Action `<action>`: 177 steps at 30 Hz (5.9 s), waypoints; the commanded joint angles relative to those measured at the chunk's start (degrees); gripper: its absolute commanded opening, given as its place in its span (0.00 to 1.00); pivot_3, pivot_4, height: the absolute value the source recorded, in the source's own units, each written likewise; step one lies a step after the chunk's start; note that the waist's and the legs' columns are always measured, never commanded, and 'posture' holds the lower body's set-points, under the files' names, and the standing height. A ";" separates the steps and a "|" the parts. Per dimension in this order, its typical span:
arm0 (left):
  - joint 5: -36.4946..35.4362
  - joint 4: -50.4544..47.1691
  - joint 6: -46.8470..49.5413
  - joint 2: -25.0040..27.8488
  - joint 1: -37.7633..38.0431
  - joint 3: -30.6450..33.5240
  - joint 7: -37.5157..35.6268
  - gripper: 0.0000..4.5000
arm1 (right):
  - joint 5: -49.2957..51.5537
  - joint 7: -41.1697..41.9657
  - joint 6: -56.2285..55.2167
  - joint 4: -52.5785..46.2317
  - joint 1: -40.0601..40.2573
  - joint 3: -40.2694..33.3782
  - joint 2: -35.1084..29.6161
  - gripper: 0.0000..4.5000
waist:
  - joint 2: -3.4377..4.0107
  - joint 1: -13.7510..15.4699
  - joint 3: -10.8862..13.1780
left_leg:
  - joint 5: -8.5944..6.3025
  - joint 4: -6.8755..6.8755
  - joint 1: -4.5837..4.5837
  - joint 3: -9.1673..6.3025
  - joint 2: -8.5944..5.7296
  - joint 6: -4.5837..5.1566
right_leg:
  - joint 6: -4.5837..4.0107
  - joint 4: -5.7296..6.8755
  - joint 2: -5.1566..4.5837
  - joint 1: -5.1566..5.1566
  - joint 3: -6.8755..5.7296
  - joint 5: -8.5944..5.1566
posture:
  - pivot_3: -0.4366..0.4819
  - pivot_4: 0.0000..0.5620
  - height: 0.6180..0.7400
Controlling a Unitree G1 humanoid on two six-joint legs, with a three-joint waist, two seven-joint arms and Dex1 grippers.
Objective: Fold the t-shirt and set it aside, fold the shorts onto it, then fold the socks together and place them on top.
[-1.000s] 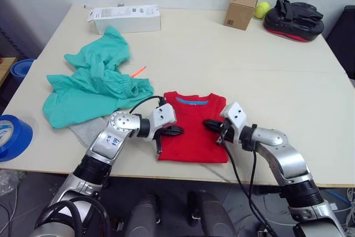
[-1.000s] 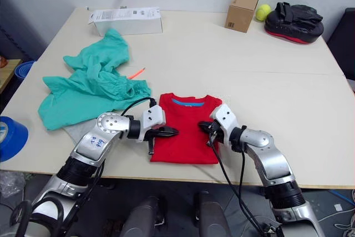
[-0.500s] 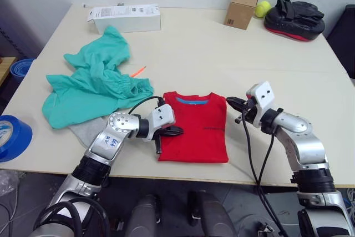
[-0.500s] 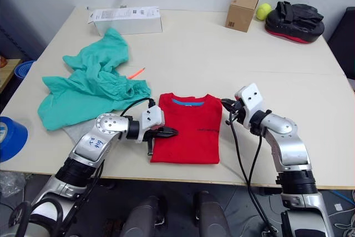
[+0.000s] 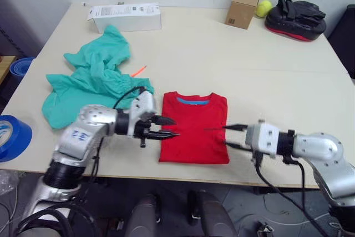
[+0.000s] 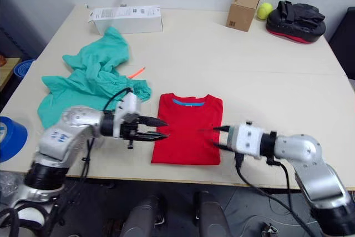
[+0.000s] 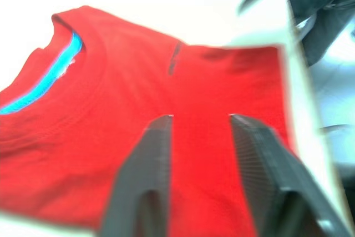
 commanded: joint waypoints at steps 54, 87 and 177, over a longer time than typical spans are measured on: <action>-2.12 -3.90 -3.75 10.01 1.10 2.01 1.20 1.00 | 54.08 -11.38 87.77 31.34 -34.04 4.77 -0.90 1.00 | 0.17 1.00 0.17 | -0.15 0.01 -0.24 -0.03 0.04 0.07 | -0.25 -0.12 -0.10 -0.23 0.02 -0.04 | 0.48 0.27 1.00; -1.21 -3.50 -4.65 9.65 -0.02 0.95 2.49 1.00 | 48.80 -15.21 95.00 25.80 -23.27 -1.78 3.39 1.00 | -0.02 1.35 -0.29 | -0.14 -0.77 -0.19 0.05 -0.15 0.39 | 0.00 -1.06 -0.38 -0.05 -0.04 0.28 | 0.48 0.27 1.00; 4.15 2.86 -11.99 2.38 -3.33 -3.53 1.68 1.00 | -6.02 12.66 25.71 91.05 -45.08 6.02 -18.68 0.12 | 0.46 0.70 -0.17 | 0.79 -0.75 -0.19 0.53 -0.04 -0.04 | -0.08 -1.06 0.09 -0.25 0.25 0.82 | 0.48 0.27 1.00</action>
